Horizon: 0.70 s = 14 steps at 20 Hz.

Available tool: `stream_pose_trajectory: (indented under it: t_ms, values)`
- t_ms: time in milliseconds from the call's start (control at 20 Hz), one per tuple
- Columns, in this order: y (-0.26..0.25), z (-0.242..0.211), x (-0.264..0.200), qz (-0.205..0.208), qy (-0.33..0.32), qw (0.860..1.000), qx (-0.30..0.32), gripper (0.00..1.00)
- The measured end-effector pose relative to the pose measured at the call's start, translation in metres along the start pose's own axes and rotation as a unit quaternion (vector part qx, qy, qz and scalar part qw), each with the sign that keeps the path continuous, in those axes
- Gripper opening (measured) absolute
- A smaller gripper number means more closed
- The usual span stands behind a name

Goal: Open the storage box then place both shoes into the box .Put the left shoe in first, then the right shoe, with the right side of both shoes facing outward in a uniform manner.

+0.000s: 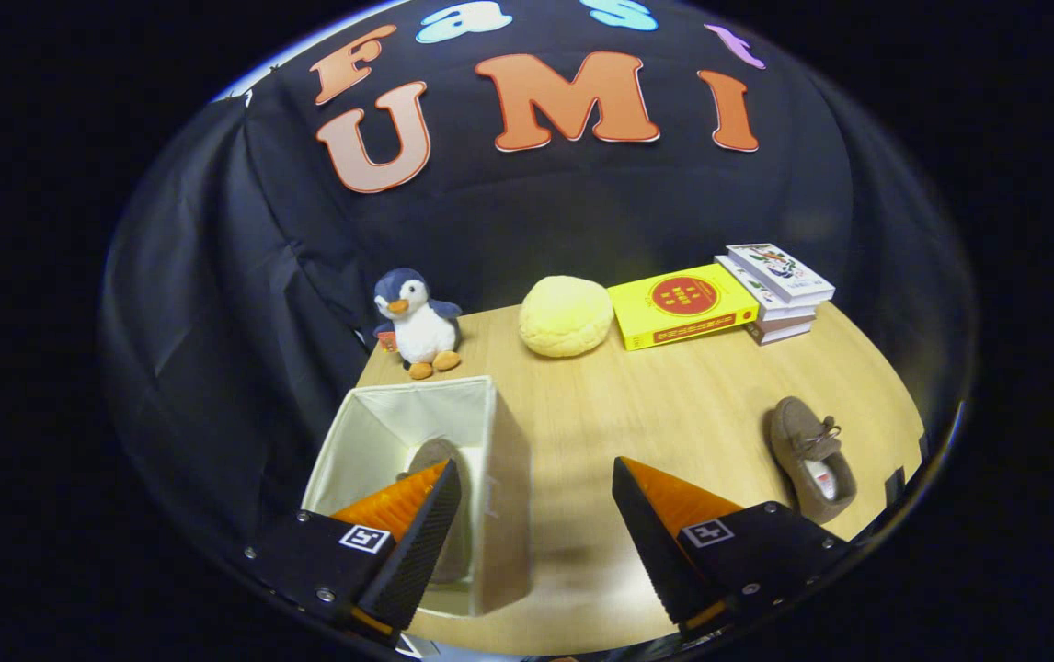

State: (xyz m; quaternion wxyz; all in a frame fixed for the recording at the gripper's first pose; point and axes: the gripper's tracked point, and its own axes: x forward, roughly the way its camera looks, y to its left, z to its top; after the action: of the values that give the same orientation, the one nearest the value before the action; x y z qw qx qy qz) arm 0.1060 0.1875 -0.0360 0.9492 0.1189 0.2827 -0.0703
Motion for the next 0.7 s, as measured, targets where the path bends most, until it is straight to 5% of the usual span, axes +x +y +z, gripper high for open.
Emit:
stream_pose_trajectory:
  t_ms: [700]
  values:
    - [-0.212, -0.012, -0.016, -0.039, 0.0, 0.999, -0.007, 0.99]
